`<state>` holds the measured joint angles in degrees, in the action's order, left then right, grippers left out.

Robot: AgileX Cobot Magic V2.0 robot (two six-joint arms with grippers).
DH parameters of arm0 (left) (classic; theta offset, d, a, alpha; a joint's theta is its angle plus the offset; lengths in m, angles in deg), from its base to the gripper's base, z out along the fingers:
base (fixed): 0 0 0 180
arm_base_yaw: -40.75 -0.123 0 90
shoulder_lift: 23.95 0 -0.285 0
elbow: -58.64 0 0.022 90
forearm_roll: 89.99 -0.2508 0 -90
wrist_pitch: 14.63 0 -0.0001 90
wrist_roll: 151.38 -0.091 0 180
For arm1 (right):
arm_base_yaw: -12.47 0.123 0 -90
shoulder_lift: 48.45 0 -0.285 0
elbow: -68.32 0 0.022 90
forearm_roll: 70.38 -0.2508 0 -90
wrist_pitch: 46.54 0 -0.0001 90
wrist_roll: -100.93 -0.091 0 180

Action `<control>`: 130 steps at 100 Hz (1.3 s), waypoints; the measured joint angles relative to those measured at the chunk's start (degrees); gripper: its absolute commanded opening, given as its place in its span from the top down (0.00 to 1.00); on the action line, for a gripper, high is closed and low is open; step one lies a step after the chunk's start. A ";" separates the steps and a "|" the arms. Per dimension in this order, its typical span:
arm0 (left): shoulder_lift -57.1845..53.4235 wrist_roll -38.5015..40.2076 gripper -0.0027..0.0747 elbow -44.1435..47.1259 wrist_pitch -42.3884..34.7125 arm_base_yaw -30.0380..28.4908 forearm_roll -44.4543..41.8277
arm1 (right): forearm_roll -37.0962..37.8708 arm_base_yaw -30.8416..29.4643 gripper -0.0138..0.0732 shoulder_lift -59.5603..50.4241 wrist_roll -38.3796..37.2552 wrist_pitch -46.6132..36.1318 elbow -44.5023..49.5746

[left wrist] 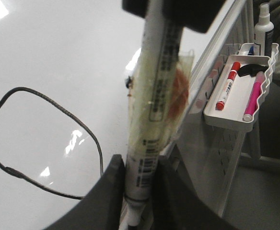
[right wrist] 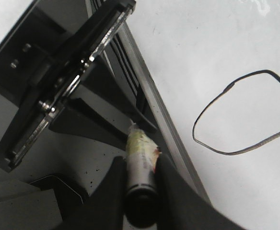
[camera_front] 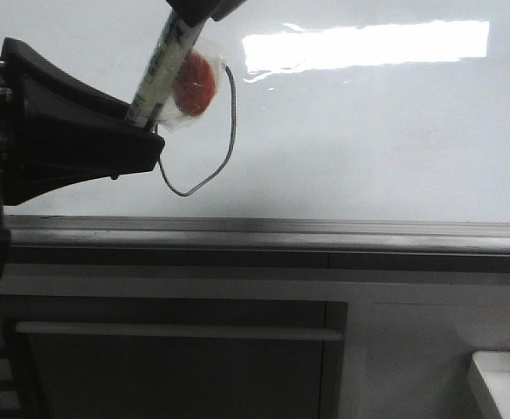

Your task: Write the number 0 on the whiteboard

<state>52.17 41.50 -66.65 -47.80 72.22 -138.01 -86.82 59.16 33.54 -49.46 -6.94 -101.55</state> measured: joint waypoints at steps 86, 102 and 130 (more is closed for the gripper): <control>0.18 2.33 0.99 -0.46 13.02 -1.63 54.64 | -0.29 -3.21 0.22 -0.36 -0.23 -10.04 -0.13; 0.18 2.33 0.99 -4.63 23.40 -4.35 53.43 | -1.06 -3.21 0.22 -0.36 -0.23 -9.84 -0.13; 0.27 2.33 0.99 -9.84 31.08 -5.48 50.77 | -2.31 -3.21 0.22 -0.36 -0.23 -9.76 -0.13</control>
<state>52.44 43.83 -76.49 -16.72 66.74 -87.24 -89.13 55.96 33.19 -49.69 -16.70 -101.67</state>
